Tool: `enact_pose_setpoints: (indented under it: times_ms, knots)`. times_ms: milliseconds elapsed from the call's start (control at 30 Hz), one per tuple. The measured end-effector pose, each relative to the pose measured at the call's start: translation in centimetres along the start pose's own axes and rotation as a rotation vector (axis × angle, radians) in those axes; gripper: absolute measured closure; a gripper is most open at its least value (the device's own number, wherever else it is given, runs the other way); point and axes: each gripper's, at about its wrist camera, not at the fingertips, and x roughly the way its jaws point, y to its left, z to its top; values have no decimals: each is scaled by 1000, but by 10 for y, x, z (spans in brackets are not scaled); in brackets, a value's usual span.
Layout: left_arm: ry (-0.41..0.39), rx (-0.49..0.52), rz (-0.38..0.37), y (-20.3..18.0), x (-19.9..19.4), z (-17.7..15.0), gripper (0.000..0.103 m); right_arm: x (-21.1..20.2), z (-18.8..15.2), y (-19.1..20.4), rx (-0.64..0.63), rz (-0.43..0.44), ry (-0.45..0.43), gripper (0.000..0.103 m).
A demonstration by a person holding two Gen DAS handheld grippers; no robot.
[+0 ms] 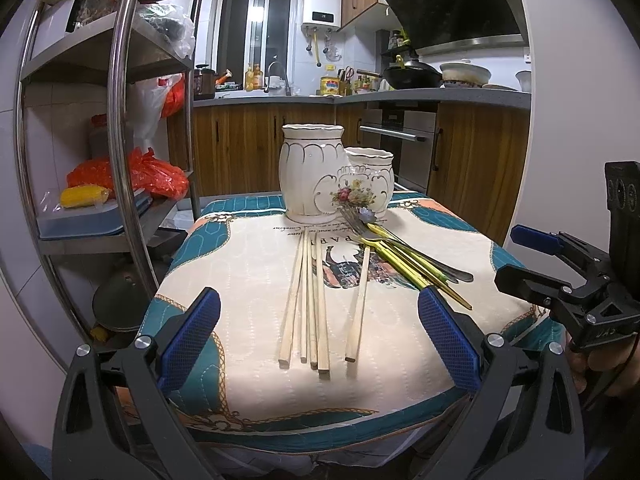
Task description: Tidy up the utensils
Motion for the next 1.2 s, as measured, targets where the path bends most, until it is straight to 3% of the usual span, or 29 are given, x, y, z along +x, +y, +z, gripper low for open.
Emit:
enact_pose_setpoints:
  times_ms: [533, 833, 1000, 1067, 1200]
  knots:
    - [32, -5, 4, 13, 11, 5, 12, 2, 0, -2, 8, 5, 11, 4]
    - [69, -21, -6, 23, 21, 10, 28, 7, 9, -7, 26, 19, 35, 9]
    - [106, -26, -24, 31, 32, 17, 42, 17, 16, -9, 18, 10, 89, 29]
    - [126, -23, -35, 35, 38, 23, 48, 25, 21, -11, 10, 5, 116, 32]
    - [177, -38, -95, 44, 57, 37, 51, 47, 33, -17, -3, -2, 197, 47]
